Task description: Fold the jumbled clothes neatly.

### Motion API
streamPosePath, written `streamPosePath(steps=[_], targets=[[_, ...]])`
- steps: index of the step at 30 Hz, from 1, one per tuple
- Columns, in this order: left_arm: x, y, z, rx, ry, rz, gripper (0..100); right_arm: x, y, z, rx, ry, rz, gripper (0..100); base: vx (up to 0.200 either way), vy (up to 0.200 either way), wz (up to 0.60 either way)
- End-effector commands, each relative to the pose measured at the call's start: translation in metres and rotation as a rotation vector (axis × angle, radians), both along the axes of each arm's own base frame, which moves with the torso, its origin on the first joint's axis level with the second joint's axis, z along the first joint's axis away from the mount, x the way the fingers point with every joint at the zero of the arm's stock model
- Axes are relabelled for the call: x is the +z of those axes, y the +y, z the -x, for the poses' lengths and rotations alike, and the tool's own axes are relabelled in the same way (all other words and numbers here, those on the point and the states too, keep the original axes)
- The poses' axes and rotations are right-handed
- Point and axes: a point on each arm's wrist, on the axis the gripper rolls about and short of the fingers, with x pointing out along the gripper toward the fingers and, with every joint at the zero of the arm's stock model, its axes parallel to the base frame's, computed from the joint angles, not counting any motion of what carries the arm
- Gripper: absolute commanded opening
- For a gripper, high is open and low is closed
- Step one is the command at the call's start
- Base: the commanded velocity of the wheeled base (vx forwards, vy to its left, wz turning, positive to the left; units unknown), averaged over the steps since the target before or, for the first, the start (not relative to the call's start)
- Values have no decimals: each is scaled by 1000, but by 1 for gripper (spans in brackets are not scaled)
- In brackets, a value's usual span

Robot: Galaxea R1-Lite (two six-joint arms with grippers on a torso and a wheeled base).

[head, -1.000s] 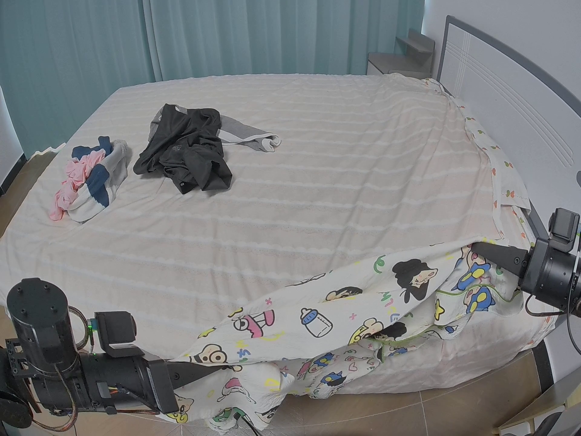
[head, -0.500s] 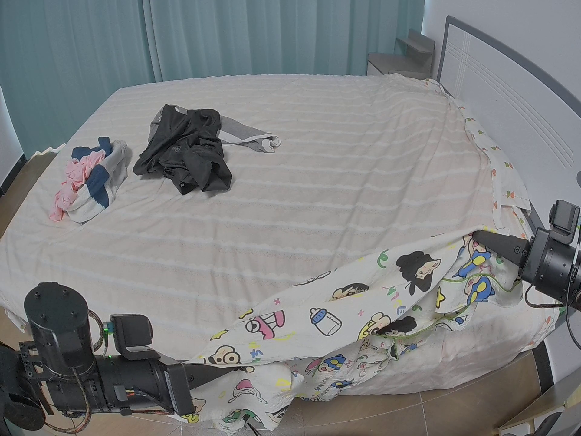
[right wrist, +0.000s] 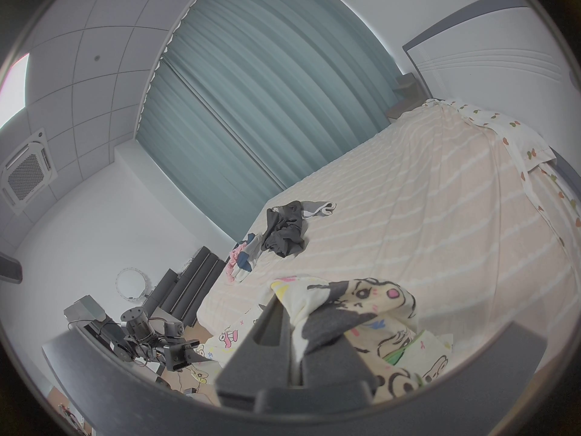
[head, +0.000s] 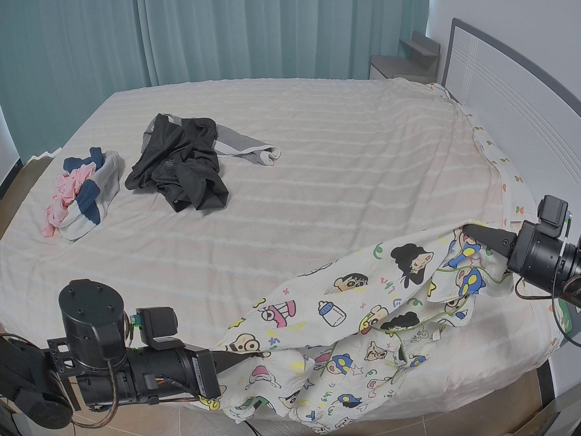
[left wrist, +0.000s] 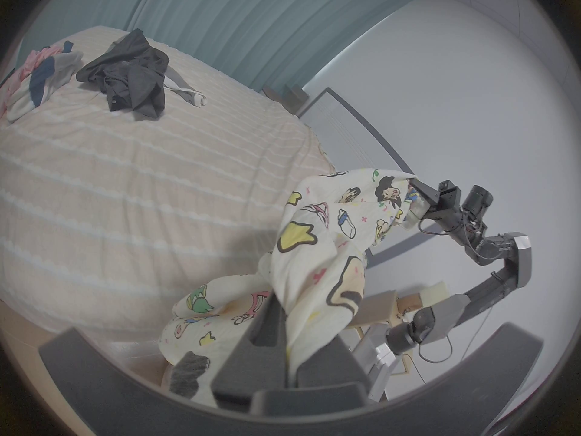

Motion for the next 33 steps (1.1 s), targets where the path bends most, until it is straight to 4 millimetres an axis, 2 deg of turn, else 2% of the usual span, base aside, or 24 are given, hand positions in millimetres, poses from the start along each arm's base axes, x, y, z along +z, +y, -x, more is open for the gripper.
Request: streamPosePath(steps=[1,3,5,9,13,16,24,28,33], targets=[[-19,-5,-18,59,48,-50,0,-14,4,-16,-5,50,21,0,200,0,0],[-24,-5,-24,77,55,-63,0,-18,6,-21,-5,63,26,0,200,0,0],[-36,-8,-33,101,76,-84,0,-29,8,-32,-11,94,42,0,200,0,0],[-47,-13,-44,116,83,-84,0,-44,11,-50,-24,123,53,0,200,0,0],[-57,-20,-54,157,76,-110,0,-62,7,-82,-61,151,55,0,0,0,0],[-64,-24,-60,175,85,-128,0,-75,9,-97,-69,179,63,0,0,0,0],[-73,-29,-78,221,78,-137,0,-99,15,-126,-79,239,73,0,0,0,0],[-80,-28,-90,247,80,-136,0,-109,17,-134,-79,242,74,0,0,0,0],[-88,-25,-114,302,78,-115,0,-128,20,-151,-89,232,76,0,0,0,0]])
